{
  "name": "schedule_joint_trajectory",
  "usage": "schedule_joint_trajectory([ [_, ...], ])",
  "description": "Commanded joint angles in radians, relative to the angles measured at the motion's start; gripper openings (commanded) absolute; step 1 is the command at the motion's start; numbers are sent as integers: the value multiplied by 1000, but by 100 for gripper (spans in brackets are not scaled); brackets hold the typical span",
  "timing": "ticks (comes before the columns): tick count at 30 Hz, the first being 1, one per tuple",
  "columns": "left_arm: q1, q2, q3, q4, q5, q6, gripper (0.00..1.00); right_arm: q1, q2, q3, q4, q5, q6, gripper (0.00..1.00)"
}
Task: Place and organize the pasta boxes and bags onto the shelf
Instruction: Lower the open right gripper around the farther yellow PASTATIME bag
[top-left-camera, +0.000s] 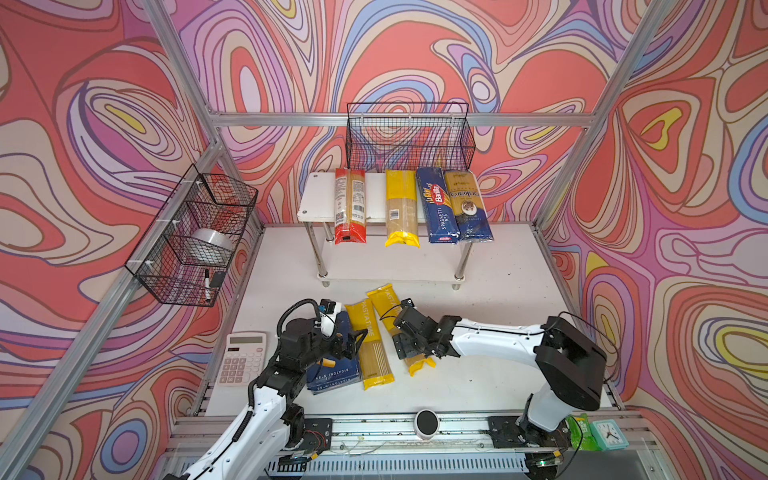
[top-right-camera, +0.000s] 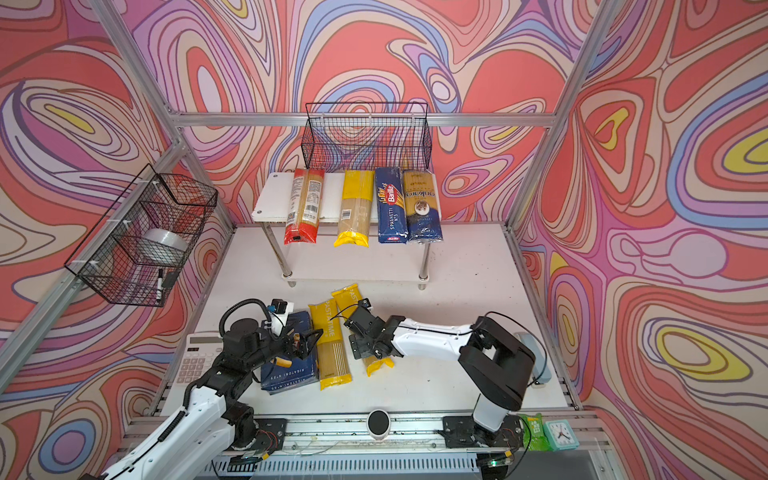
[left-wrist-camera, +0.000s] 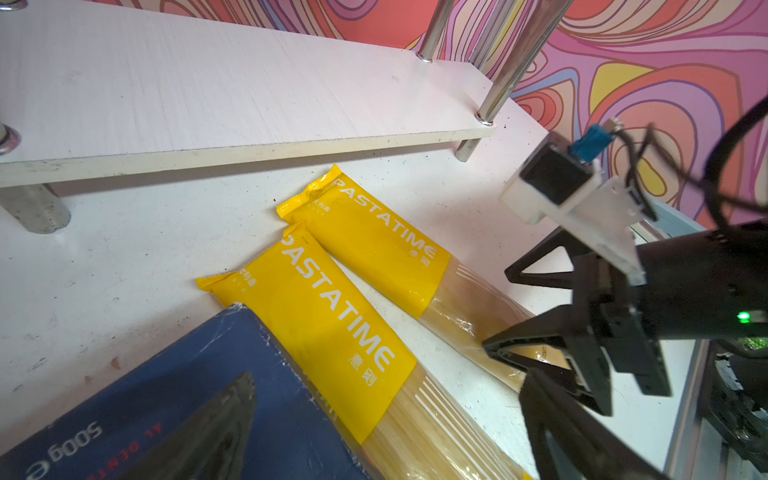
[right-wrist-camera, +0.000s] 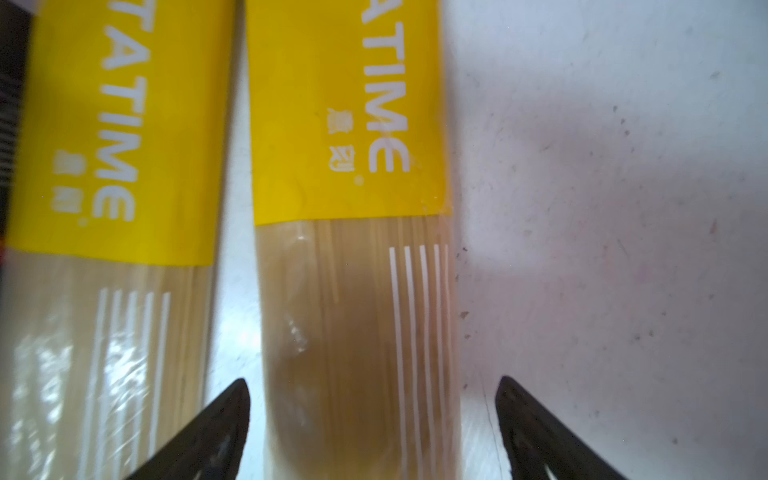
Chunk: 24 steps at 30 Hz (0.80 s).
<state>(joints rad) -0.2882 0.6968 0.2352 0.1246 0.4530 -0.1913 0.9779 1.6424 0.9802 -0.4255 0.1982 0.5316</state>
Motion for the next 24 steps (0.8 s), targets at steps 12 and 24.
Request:
schedule_joint_trajectory([
  [12, -2, -25, 4, 12, 4, -3, 100, -4, 31, 2, 25, -14, -122, 98],
  [24, -3, -33, 0, 13, 4, -2, 100, -17, 101, -38, 85, -46, -133, 98],
])
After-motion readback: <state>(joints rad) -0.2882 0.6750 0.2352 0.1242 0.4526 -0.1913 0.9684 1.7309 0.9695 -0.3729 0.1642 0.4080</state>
